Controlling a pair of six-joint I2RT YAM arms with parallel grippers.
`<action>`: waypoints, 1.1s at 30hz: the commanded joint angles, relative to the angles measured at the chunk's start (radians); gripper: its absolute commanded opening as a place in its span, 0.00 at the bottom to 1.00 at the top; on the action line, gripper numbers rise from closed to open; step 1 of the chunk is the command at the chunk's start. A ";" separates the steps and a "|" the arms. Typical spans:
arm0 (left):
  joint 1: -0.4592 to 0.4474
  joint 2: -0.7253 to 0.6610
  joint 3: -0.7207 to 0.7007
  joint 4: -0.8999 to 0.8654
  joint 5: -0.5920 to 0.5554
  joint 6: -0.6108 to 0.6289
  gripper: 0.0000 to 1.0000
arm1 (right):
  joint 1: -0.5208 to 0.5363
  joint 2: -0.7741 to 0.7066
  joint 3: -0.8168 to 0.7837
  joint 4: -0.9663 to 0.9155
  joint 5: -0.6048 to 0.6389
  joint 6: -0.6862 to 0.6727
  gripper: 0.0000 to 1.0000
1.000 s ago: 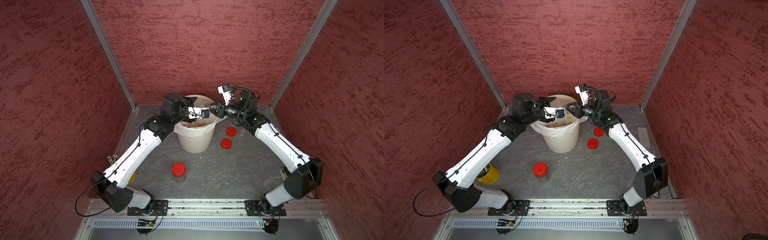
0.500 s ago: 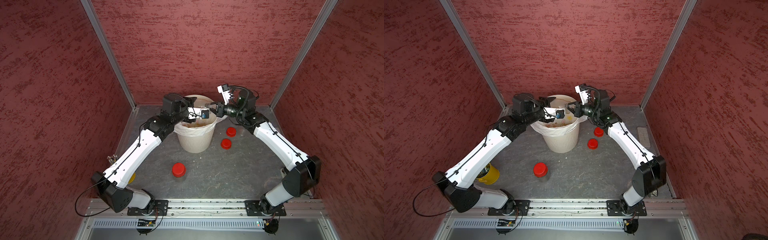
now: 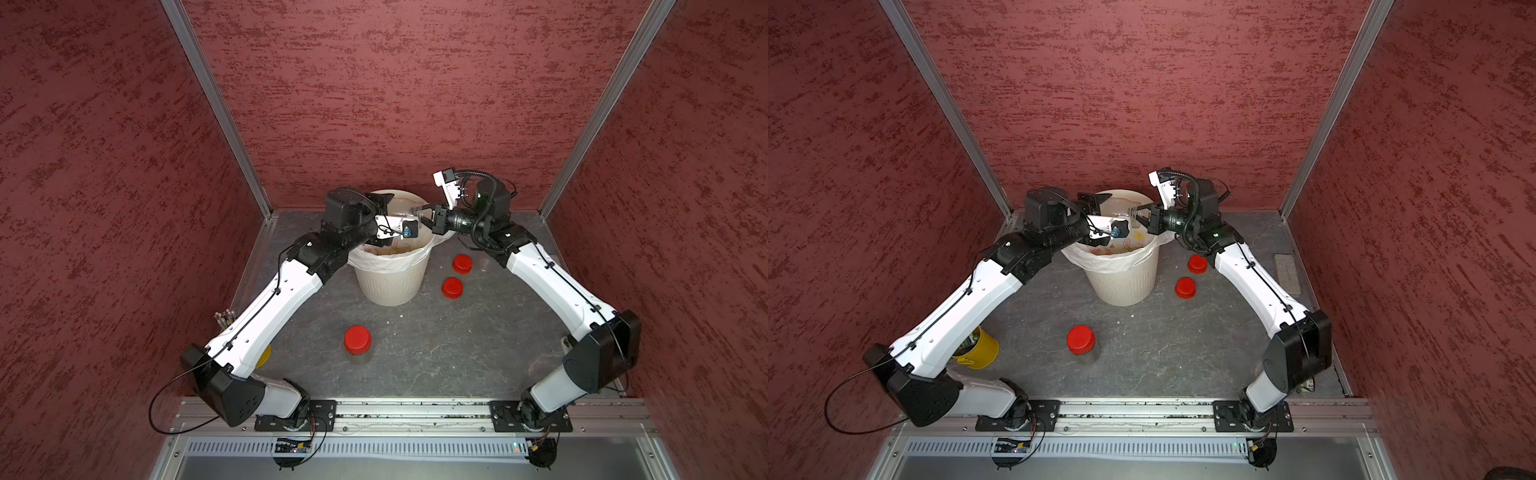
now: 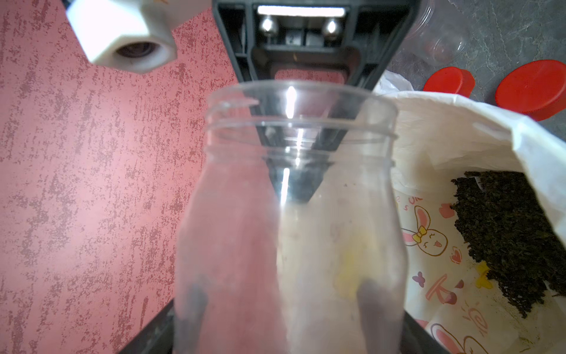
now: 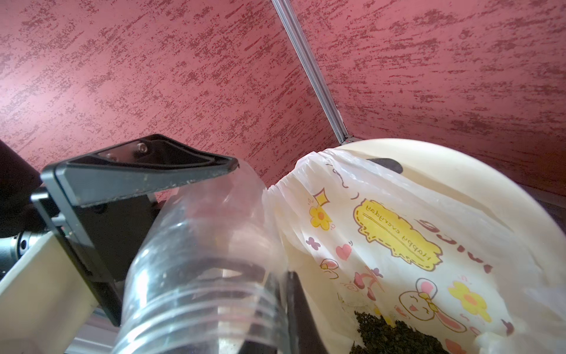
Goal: Empty moldy tea leaves from jars
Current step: Place the jar at the center of the board.
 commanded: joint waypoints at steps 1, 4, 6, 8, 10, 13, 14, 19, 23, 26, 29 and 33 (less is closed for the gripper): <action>0.015 -0.007 -0.009 0.064 0.002 -0.043 0.85 | 0.028 -0.058 0.023 0.007 -0.074 -0.012 0.00; 0.021 -0.011 -0.013 0.067 0.000 -0.053 0.89 | 0.026 -0.069 0.022 -0.018 -0.058 -0.021 0.00; 0.024 -0.013 -0.018 0.069 0.002 -0.057 0.92 | 0.026 -0.076 0.022 -0.023 -0.050 -0.018 0.00; 0.028 -0.016 -0.024 0.074 0.001 -0.058 0.95 | 0.025 -0.084 0.025 -0.033 -0.033 -0.023 0.00; 0.035 -0.022 -0.033 0.085 0.000 -0.066 1.00 | 0.017 -0.093 0.031 -0.051 -0.018 -0.030 0.00; 0.048 -0.037 -0.053 0.106 0.007 -0.082 1.00 | -0.004 -0.104 0.044 -0.094 -0.002 -0.044 0.00; 0.053 -0.044 -0.061 0.113 0.010 -0.089 1.00 | -0.013 -0.110 0.046 -0.106 0.002 -0.049 0.00; 0.084 -0.091 -0.120 0.193 0.032 -0.141 1.00 | -0.064 -0.166 0.066 -0.189 0.035 -0.082 0.00; 0.103 -0.127 -0.177 0.264 0.039 -0.197 1.00 | -0.104 -0.198 0.111 -0.303 0.074 -0.120 0.00; 0.112 -0.151 -0.224 0.356 0.039 -0.258 1.00 | -0.143 -0.203 0.180 -0.445 0.096 -0.162 0.00; 0.116 -0.174 -0.254 0.430 0.047 -0.347 1.00 | -0.160 -0.191 0.254 -0.603 0.164 -0.211 0.00; 0.122 -0.201 -0.289 0.498 0.054 -0.455 1.00 | -0.176 -0.166 0.356 -0.831 0.257 -0.287 0.00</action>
